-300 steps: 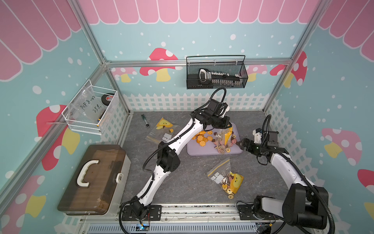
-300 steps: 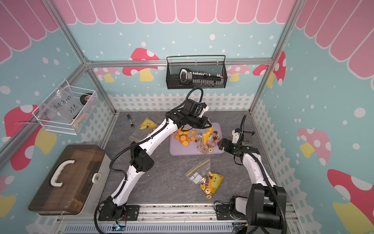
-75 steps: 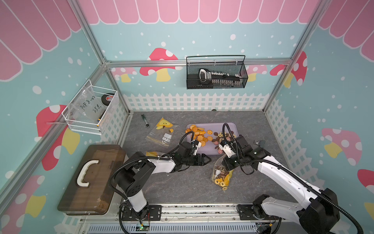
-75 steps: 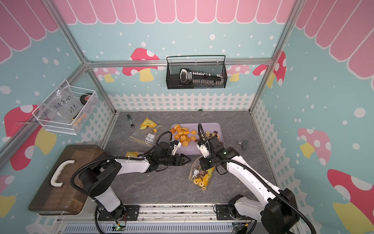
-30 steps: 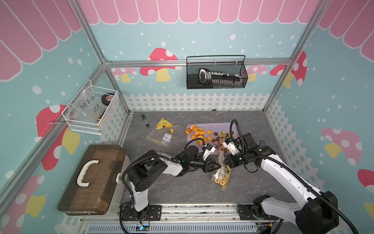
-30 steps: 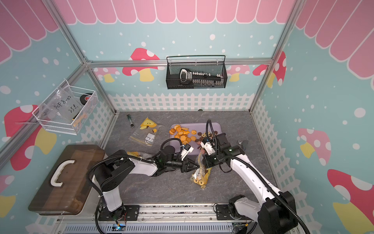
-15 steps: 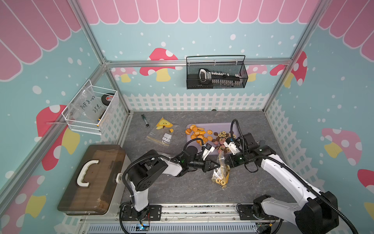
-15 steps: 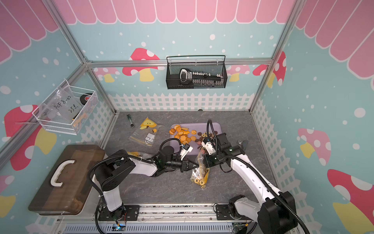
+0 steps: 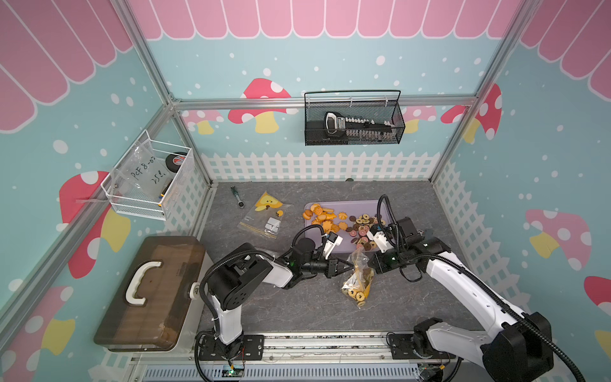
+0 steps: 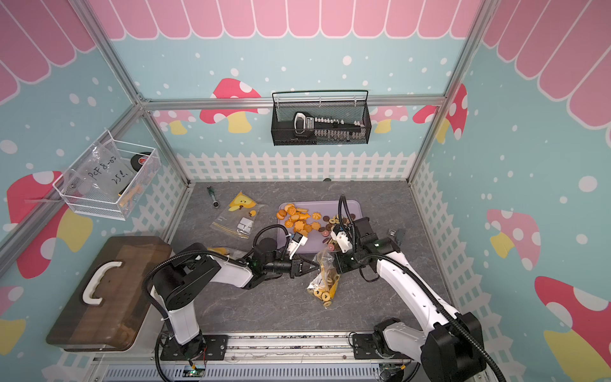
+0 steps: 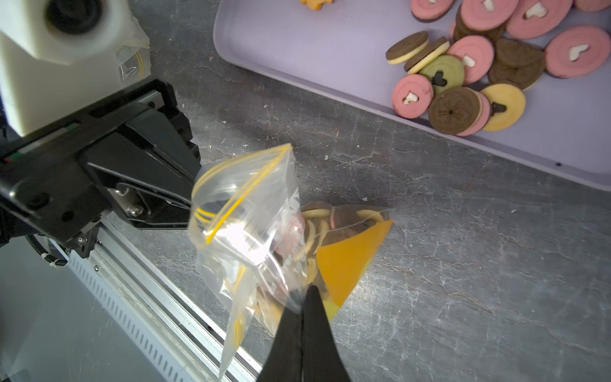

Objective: Pour cookies out of the ziploc bag
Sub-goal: Open the ziploc bag at the center of the board.

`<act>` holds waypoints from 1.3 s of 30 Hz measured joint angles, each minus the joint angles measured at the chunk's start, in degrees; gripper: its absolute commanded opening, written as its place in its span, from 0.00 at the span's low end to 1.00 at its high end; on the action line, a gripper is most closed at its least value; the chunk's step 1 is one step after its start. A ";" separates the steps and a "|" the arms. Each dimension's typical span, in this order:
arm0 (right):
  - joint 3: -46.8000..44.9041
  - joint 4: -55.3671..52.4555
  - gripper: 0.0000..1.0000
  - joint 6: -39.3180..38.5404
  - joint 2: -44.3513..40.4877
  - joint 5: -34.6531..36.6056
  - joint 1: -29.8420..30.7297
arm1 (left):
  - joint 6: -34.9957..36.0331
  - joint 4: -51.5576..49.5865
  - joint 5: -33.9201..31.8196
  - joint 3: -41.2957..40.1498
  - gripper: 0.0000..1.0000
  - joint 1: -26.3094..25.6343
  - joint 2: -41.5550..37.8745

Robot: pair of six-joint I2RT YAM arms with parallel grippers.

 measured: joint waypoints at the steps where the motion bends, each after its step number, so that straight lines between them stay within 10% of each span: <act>1: 0.00 -0.02 0.00 0.09 0.00 0.15 0.00 | -0.17 0.15 0.00 -0.11 0.00 0.13 0.00; 17: 1.25 -1.36 0.00 1.25 -0.33 3.61 -0.11 | -5.16 4.94 2.10 -0.59 0.00 1.42 1.07; 25: 5.81 -5.33 0.60 3.21 -1.29 6.10 -1.33 | -8.96 8.63 3.15 -0.33 0.00 1.22 1.62; 39: 10.67 -6.23 0.52 9.81 1.25 0.83 -1.51 | -6.69 4.15 3.21 0.24 0.00 0.26 -0.15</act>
